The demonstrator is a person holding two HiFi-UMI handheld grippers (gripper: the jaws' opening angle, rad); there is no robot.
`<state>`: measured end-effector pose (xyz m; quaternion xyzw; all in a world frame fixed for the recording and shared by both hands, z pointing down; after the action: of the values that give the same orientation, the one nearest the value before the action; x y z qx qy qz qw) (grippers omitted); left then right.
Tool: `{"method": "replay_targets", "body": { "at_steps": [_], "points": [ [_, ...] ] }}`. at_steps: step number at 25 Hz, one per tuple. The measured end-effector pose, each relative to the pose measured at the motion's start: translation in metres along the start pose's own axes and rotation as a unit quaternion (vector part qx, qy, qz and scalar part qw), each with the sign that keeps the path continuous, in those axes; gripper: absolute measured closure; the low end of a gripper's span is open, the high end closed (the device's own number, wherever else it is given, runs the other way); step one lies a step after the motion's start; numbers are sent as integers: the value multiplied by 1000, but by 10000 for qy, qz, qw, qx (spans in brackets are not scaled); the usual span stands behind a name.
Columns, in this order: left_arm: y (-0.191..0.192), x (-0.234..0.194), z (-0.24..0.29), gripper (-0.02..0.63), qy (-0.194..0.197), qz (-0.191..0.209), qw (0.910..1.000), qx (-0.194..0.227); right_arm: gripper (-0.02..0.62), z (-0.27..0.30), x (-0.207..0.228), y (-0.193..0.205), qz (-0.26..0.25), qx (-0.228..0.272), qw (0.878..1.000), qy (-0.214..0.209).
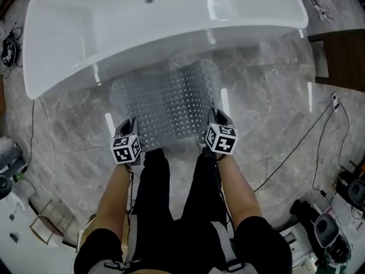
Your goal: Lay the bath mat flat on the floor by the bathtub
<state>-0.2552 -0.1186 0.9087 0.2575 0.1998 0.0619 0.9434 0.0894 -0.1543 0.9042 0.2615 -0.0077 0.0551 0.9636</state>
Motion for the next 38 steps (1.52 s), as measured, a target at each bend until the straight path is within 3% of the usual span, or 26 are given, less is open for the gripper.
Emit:
{"method": "replay_targets", "body": {
  "at_steps": [10, 18, 20, 24, 27, 30, 33, 35, 38],
  "points": [
    [57, -91, 177, 555, 42, -163, 9994, -292, 555, 209, 22, 61, 98, -538, 9984, 129],
    [104, -153, 260, 546, -163, -120, 9957, -903, 538, 318, 20, 99, -597, -720, 9955, 165],
    [124, -169, 270, 545, -311, -129, 9937, -1068, 537, 338, 20, 108, -772, -734, 9936, 369],
    [159, -203, 282, 526, -484, -724, 9882, -1257, 534, 373, 31, 113, -1196, -733, 9864, 852],
    [178, -216, 291, 505, -493, -795, 9840, -1518, 522, 392, 55, 124, -1452, -943, 9782, 1147],
    [190, -228, 296, 489, -586, -809, 9813, -1647, 491, 402, 73, 122, -1593, -1144, 9751, 1036],
    [189, -239, 291, 423, -789, -741, 9816, -1574, 452, 402, 91, 114, -1613, -1275, 9736, 990],
    [185, -239, 279, 397, -855, -736, 9827, -1468, 417, 389, 94, 108, -1580, -1222, 9748, 990],
    [174, -221, 255, 397, -811, -483, 9870, -1300, 414, 353, 85, 96, -1534, -960, 9792, 922]
  ]
}}
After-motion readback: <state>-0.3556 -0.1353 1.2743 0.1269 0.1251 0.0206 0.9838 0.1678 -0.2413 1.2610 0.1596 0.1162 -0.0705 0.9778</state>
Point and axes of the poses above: the fingertips, and each gripper's own axes: z forward along the fingers, x to its right, y out of its underside, the point moved 3 cm from there along -z, backward along the fingers, and after that the axes turned 13 degrees about y, right-handed, at the moved point
